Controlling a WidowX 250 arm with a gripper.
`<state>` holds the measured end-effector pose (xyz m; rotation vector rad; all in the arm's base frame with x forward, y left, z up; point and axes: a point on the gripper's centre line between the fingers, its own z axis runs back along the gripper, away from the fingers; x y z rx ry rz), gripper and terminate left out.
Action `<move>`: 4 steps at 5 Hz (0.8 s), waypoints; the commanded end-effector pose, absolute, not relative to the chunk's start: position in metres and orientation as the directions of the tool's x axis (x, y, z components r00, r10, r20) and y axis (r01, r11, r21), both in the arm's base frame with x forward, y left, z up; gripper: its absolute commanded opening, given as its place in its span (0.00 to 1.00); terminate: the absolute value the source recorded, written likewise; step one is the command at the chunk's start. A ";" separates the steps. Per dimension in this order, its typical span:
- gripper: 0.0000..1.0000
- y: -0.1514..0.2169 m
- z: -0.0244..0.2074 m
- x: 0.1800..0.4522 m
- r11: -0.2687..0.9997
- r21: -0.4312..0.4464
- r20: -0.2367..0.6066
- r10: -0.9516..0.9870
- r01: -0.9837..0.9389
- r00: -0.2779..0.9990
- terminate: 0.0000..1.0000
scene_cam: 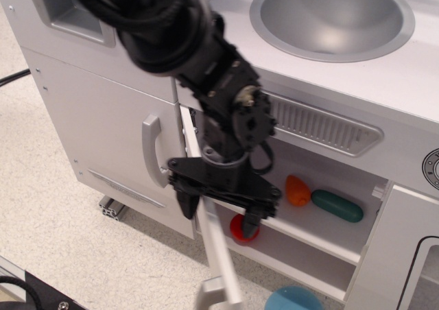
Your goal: Close cabinet
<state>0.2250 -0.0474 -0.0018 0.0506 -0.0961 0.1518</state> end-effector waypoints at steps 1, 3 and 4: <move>1.00 -0.105 0.034 0.243 0.993 -0.085 0.173 0.097 -0.083 0.980 0.00; 1.00 -0.095 0.066 0.206 0.994 -0.098 0.174 -0.032 0.049 0.984 0.00; 1.00 -0.059 0.056 0.185 0.992 -0.040 0.178 -0.107 0.116 0.978 0.00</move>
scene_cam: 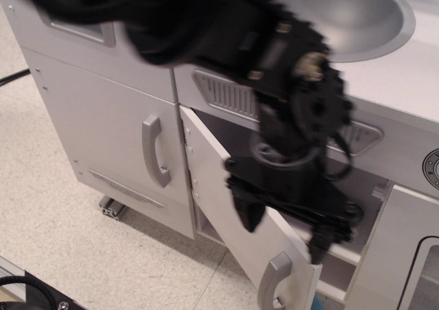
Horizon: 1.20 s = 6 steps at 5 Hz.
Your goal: Close cabinet
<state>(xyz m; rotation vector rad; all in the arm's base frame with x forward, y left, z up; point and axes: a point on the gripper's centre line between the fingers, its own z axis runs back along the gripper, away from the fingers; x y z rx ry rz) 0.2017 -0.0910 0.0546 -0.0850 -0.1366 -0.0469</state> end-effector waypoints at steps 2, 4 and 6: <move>1.00 -0.005 0.005 0.194 0.988 0.051 0.218 -0.154 0.146 0.964 0.00; 1.00 -0.006 -0.034 0.219 0.989 0.089 0.241 -0.138 0.120 0.961 0.00; 1.00 -0.049 -0.060 0.246 0.989 0.118 0.248 -0.112 0.085 0.962 0.00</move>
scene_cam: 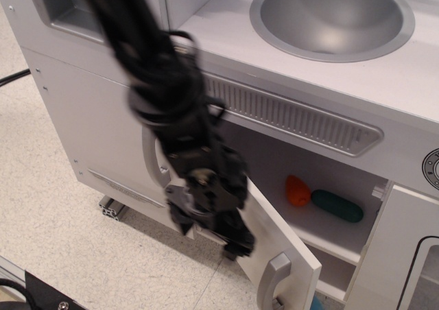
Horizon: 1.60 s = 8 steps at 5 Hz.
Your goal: Close cabinet
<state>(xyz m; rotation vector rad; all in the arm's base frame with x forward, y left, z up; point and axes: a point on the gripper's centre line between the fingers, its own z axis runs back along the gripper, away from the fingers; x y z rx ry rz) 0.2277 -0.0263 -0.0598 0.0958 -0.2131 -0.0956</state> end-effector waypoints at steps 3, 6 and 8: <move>1.00 -0.117 -0.068 0.285 0.998 0.057 0.228 -0.046 0.034 0.973 0.00; 1.00 -0.088 -0.035 0.236 0.990 0.039 0.188 -0.143 0.138 0.972 0.00; 1.00 -0.065 -0.015 0.199 0.973 0.026 0.174 -0.231 0.230 0.957 0.00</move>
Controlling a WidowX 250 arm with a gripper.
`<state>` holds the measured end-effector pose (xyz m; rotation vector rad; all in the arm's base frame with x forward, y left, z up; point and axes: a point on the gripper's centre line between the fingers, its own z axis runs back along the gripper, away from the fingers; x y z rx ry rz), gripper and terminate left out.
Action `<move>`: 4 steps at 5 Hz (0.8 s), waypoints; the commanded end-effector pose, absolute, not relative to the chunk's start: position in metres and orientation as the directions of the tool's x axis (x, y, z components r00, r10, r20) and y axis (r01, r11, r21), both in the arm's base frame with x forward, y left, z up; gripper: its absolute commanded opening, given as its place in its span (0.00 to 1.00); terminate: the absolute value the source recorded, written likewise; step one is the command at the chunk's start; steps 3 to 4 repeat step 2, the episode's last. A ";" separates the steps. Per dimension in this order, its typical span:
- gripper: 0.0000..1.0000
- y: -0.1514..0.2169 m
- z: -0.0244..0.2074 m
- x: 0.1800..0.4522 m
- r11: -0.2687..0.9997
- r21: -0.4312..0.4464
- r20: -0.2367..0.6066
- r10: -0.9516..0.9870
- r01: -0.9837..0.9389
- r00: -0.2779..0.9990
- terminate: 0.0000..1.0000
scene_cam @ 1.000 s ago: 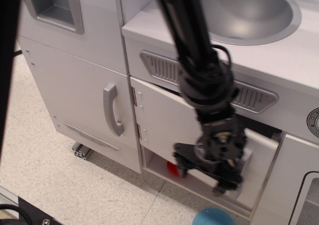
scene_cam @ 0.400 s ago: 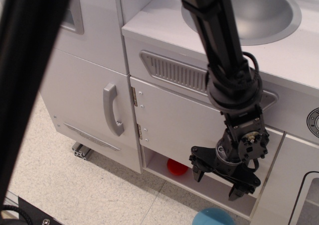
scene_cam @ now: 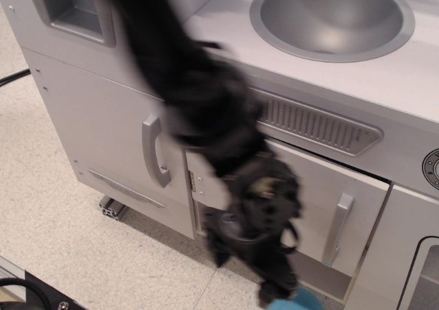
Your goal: Close cabinet
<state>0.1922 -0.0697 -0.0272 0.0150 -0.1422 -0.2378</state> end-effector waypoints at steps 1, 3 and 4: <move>1.00 -0.065 -0.015 0.199 0.973 0.026 0.174 -0.231 0.230 0.957 0.00; 1.00 -0.065 -0.015 0.199 0.973 0.026 0.174 -0.231 0.230 0.957 1.00; 1.00 -0.065 -0.015 0.199 0.973 0.026 0.174 -0.231 0.230 0.957 1.00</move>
